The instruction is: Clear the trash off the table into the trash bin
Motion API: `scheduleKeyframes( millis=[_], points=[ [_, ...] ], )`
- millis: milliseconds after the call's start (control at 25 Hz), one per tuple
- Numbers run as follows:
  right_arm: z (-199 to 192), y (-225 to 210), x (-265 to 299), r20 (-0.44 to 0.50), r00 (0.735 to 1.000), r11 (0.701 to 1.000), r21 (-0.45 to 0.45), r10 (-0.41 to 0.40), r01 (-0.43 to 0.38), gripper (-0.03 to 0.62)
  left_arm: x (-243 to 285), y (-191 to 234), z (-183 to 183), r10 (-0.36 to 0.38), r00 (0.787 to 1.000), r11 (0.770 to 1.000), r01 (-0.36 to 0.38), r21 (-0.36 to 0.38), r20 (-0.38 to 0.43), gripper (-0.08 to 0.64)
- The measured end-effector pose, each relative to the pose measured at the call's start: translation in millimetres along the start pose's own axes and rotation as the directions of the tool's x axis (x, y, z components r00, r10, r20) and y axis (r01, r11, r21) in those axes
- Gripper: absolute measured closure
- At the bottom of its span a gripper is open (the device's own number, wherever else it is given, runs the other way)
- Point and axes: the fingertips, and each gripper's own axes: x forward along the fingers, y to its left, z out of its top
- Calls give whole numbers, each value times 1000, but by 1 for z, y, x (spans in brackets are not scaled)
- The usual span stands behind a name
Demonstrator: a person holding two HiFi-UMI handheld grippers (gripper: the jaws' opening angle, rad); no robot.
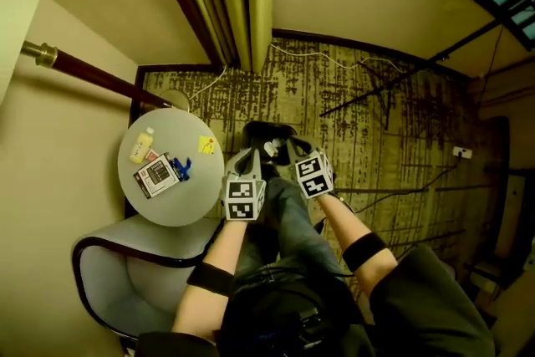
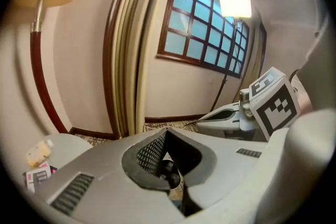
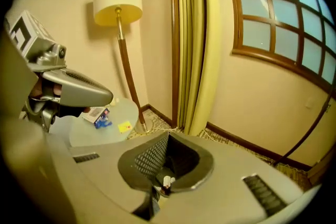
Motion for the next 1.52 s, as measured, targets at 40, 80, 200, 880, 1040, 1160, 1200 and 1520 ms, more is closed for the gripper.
scheduleKeyframes(
  millis=[40, 80, 200, 880, 1040, 1160, 1200, 1520],
  points=[
    [17, 5, -14, 22, 1000, 1000, -6, 4, -4, 592, -17, 0, 16, 8, 1000, 1000, -8, -4, 21, 560],
    [33, 11, -26, 41, 999, 1000, -13, 12, -12, 592, -34, 1, 30, 20, 999, 1000, -19, -13, 43, 560],
    [70, 37, -45, 77, 995, 997, -52, 65, -61, 592, -79, 19, 54, 93, 991, 995, -88, -54, 99, 560],
    [177, 328, -30, -27, 785, 668, -508, 618, -544, 591, -341, 182, -31, 708, 704, 658, -630, -412, 56, 560],
    [181, 374, -32, -62, 736, 605, -524, 674, -599, 591, -383, 201, -63, 773, 635, 570, -687, -451, 10, 560],
    [175, 393, -30, -98, 713, 567, -535, 694, -626, 591, -400, 202, -76, 791, 612, 529, -696, -485, -16, 560],
    [173, 396, -30, -108, 709, 558, -539, 697, -631, 591, -403, 202, -81, 795, 606, 520, -700, -489, -23, 560],
    [163, 401, -20, -147, 715, 549, -541, 684, -637, 591, -407, 202, -95, 797, 603, 494, -687, -533, -38, 560]
  ],
)
